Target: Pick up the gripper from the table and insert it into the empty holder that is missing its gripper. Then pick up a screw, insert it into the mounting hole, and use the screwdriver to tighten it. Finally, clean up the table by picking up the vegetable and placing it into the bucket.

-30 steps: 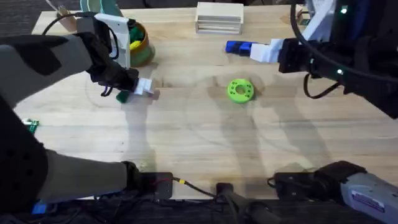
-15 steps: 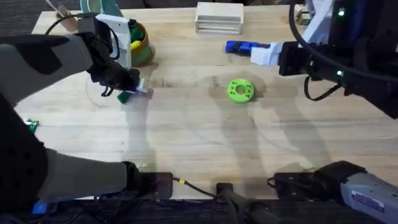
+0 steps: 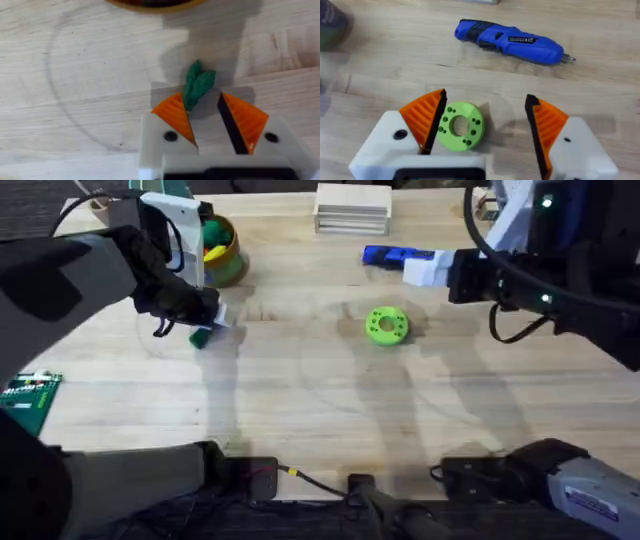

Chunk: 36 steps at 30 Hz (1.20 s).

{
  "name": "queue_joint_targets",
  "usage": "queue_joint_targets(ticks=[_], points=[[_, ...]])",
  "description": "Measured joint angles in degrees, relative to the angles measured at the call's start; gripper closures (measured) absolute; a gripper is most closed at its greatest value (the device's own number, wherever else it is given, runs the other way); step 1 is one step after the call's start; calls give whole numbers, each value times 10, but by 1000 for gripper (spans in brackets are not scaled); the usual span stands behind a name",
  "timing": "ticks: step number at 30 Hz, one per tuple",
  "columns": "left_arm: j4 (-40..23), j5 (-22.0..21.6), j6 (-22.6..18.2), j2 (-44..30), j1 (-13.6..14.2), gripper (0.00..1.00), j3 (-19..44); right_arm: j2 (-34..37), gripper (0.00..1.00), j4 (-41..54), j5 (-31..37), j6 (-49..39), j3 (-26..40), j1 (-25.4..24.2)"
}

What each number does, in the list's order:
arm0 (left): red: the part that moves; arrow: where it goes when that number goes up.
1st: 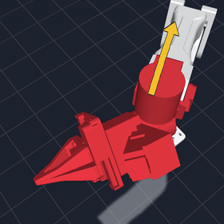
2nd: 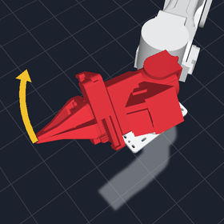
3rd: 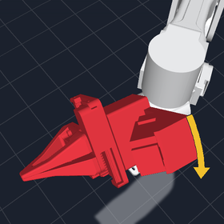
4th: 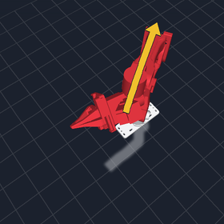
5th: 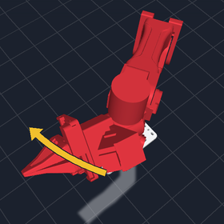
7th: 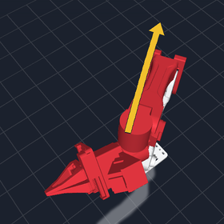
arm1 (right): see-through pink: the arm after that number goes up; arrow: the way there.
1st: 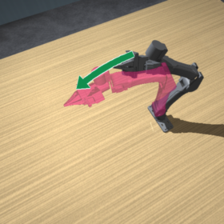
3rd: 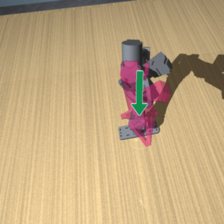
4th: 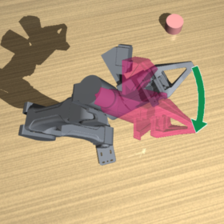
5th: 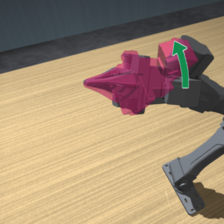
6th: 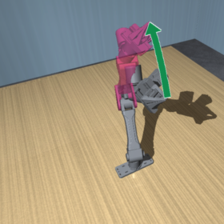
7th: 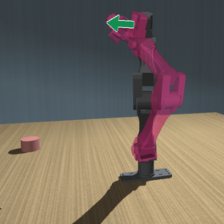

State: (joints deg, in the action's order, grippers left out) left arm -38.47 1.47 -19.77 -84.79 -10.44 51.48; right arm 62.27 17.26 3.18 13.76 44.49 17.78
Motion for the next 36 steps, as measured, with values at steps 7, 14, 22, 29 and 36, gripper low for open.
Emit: queue_joint_targets(ticks=[7,14,22,29,36], points=[[5,0,-7,0,-6,568,0,2,7,0,0,0,0,0],[19,16,-11,-10,-44,546,0,4,7,0,0,0,0,0],[17,50,-12,-19,-55,492,3,4,7,0,0,0,0,0],[18,63,-12,-43,-55,417,1,4,9,0,0,0,0,0],[18,63,-13,-43,-55,436,1,4,7,0,0,0,0,0]])
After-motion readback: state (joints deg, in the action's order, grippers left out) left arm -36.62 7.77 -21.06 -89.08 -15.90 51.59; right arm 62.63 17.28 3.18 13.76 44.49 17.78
